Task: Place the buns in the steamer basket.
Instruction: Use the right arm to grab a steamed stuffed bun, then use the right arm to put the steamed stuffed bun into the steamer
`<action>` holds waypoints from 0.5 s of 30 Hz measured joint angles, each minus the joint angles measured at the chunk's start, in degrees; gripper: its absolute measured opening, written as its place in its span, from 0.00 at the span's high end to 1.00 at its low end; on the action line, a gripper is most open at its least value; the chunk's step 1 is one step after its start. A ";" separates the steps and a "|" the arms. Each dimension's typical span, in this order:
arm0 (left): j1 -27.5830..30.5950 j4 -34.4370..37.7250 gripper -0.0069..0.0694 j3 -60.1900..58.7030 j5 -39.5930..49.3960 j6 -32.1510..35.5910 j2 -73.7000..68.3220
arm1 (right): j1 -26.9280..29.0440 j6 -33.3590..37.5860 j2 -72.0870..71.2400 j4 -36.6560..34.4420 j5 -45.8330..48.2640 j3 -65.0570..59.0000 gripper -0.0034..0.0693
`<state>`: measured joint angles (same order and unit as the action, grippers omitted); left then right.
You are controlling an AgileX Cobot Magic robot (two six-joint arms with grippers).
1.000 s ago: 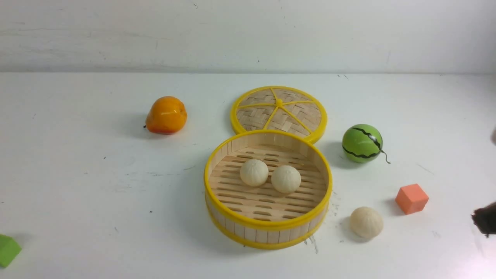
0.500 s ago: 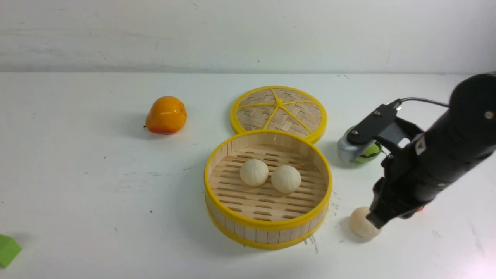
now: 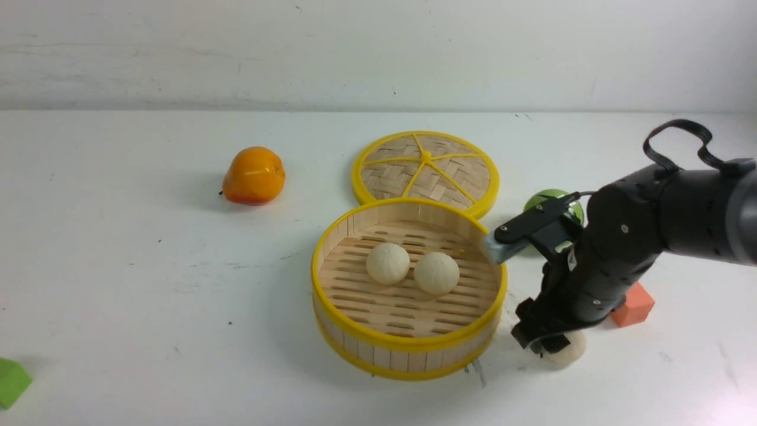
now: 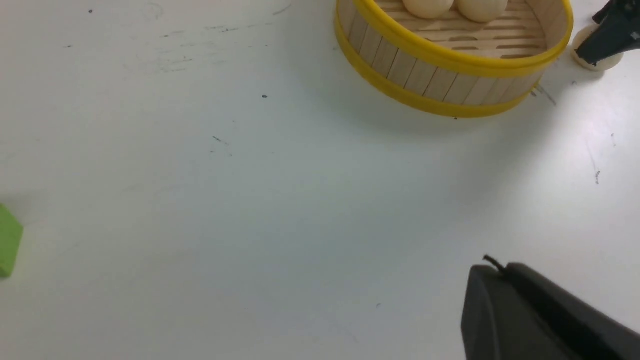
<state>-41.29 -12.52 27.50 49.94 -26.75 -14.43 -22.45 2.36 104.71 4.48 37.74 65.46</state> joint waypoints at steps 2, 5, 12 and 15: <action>0.00 0.00 0.92 0.00 0.00 0.00 0.00 | 0.00 -0.69 0.11 0.90 0.81 0.00 0.42; 0.00 0.00 0.92 0.00 0.06 0.00 0.00 | 0.00 -1.29 -0.08 1.69 3.10 1.12 0.67; 0.00 0.00 0.92 0.00 0.05 -0.11 0.00 | -5.44 0.05 -4.24 1.85 11.80 10.97 0.93; 0.00 -0.05 0.92 0.00 0.05 -0.12 0.00 | -10.01 0.24 -4.21 1.66 12.24 16.33 0.93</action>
<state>-41.29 -12.57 27.50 50.00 -26.87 -14.43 -32.46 2.60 100.50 6.14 49.98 81.79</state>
